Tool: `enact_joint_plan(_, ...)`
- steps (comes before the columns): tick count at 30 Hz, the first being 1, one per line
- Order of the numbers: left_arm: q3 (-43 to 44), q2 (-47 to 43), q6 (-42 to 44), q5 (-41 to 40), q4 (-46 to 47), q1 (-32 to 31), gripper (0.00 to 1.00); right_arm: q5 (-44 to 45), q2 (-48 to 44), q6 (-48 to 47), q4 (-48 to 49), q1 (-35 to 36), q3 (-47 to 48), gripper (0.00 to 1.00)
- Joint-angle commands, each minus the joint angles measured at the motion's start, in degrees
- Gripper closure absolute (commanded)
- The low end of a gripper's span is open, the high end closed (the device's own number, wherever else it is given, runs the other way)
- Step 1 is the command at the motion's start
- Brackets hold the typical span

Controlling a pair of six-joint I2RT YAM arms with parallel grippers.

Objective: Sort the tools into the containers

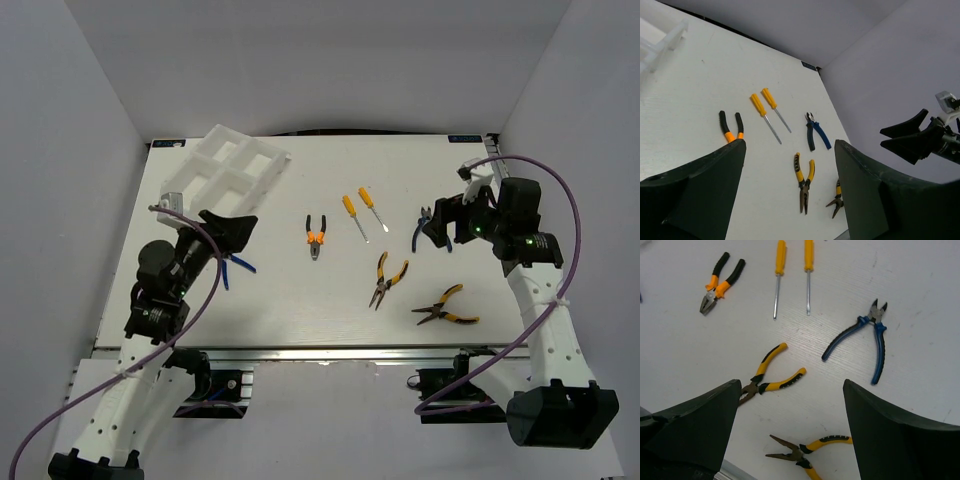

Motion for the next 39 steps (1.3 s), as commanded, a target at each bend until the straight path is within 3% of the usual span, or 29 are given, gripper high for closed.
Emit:
enact_joint_plan(1,-0.1,0.9,-0.2,-1.1,2.5,-0.2,0.17,-10.6,-0.5,-7.3,1.0,0.1,-0.2,0.11)
enact_joint_plan(2,0.3,1.5,0.1,-1.1,2.4,-0.2,0.17,-14.2,-0.8,-11.6,-0.2,0.0,-0.6,0.11)
enact_joint_plan(3,0.9,1.8,0.4,-1.0,2.2,-0.2,0.18,-21.7,-1.6,-21.6,-3.9,0.1,-0.9,0.15)
enact_joint_plan(5,1.2,2.5,0.5,-0.9,1.7,-0.2,0.22,-27.2,-2.2,-26.8,-5.4,0.0,-2.6,0.22)
enact_joint_plan(8,0.8,4.0,-0.9,1.1,2.5,-0.2,0.51,-31.7,-2.7,-30.4,-6.4,0.1,-3.7,0.48)
enact_joint_plan(9,0.6,5.5,-1.4,1.8,5.0,-0.2,0.79,-31.9,-2.2,-30.6,-6.7,0.3,-3.6,0.54)
enact_joint_plan(10,0.2,6.6,-2.6,2.1,5.9,-0.3,0.95,-31.8,-1.7,-30.8,-7.3,0.6,-3.3,0.63)
enact_joint_plan(11,0.0,7.7,-3.1,2.3,6.5,-1.1,0.99,-31.3,-1.2,-30.8,-7.8,0.7,-3.0,0.65)
enact_joint_plan(12,0.4,10.2,-3.2,1.8,7.5,-2.1,1.0,-30.8,0.0,-30.7,-8.3,0.8,-2.4,0.6)
enact_joint_plan(14,2.3,13.7,-1.8,-0.7,5.5,-6.7,0.99,-29.7,1.5,-30.2,-9.3,1.2,-1.5,0.38)
enact_joint_plan(15,3.8,15.5,-0.6,-4.1,3.8,-8.3,0.81,-29.2,2.8,-30.0,-9.5,1.3,-0.9,0.24)
enact_joint_plan(16,7.3,19.3,1.9,-6.4,0.4,-9.7,0.7,-28.7,3.5,-29.5,-9.6,1.5,-0.5,0.19)
enact_joint_plan(19,14.3,28.1,5.8,-11.4,-9.4,-12.3,0.49,-27.4,4.8,-28.9,-9.5,1.6,0.0,0.17)
enact_joint_plan(23,22.8,38.9,9.7,-19.9,-20.6,-14.5,0.46,-26.3,5.8,-28.9,-7.9,1.6,-1.4,0.2)
enact_joint_plan(24,24.4,40.9,10.3,-23.4,-23.3,-14.7,0.48,-26.2,6.0,-29.1,-7.6,1.6,-1.8,0.21)
enact_joint_plan(27,30.2,47.8,9.6,-32.5,-32.0,-14.7,0.8,-26.0,7.3,-29.6,-7.5,1.7,-2.1,0.24)
enact_joint_plan(29,32.6,50.2,7.2,-37.3,-37.9,-14.7,0.87,-25.9,7.9,-29.7,-7.3,1.8,-2.1,0.24)
enact_joint_plan(31,31.3,49.3,2.9,-39.6,-38.4,-14.6,0.86,-25.8,8.0,-29.5,-6.1,1.8,-2.8,0.24)
enact_joint_plan(36,23.6,45.7,-7.3,-44.0,-38.1,-14.6,0.44,-26.6,8.5,-28.5,-2.7,1.8,-5.0,0.23)
enact_joint_plan(39,20.8,46.8,-10.7,-46.2,-36.6,-14.5,0.33,-26.5,9.4,-28.9,-2.1,1.8,-5.6,0.23)
